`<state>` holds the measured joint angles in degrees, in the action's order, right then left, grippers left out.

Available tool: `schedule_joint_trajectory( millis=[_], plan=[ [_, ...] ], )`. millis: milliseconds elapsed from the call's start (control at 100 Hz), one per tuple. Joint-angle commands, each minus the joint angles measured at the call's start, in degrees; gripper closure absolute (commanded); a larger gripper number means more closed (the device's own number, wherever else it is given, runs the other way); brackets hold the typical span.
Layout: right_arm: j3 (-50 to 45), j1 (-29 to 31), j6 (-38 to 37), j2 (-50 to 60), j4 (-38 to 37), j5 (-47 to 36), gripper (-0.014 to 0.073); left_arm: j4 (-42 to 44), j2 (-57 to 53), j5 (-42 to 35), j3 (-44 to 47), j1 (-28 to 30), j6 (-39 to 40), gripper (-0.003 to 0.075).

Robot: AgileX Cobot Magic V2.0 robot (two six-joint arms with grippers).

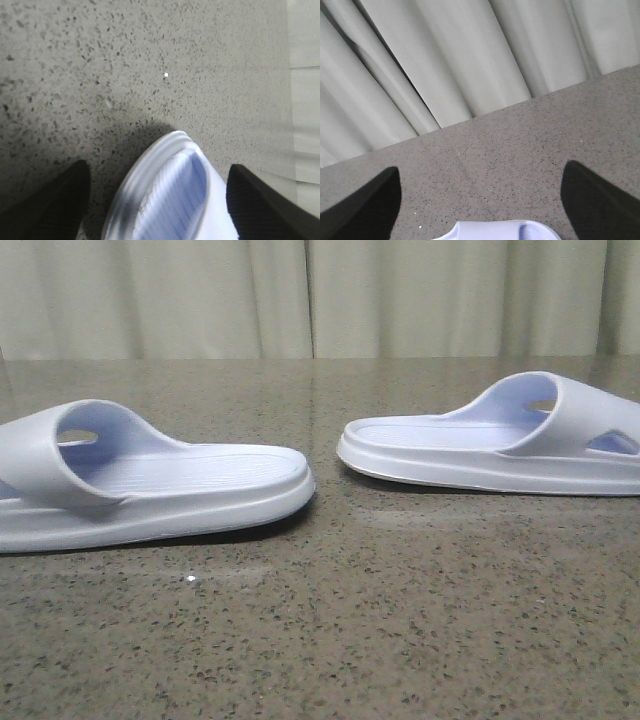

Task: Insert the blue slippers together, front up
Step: 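Lower the left gripper onto the slipper's toe and close on it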

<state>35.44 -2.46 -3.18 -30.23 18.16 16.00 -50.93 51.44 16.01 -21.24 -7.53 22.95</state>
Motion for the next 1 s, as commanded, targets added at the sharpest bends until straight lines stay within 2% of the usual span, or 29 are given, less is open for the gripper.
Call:
schedule_joint_trajectory(
  millis=[0,770,990],
  plan=[
    [2.3,0.3,0.0,-0.5,0.2,-5.1,0.0023,-1.5,0.0,-1.2,-1.8,0.3,-0.7,0.0212],
    [2.3,0.3,0.0,-0.5,0.2,-5.1,0.0023,-1.8,0.1,-1.4,-1.8,0.3,-5.3,0.0213],
    [2.3,0.3,0.0,-0.5,0.2,-5.3,0.0023,-4.0,4.2,-0.7,-1.8,0.3,-7.1,0.0212]
  ],
)
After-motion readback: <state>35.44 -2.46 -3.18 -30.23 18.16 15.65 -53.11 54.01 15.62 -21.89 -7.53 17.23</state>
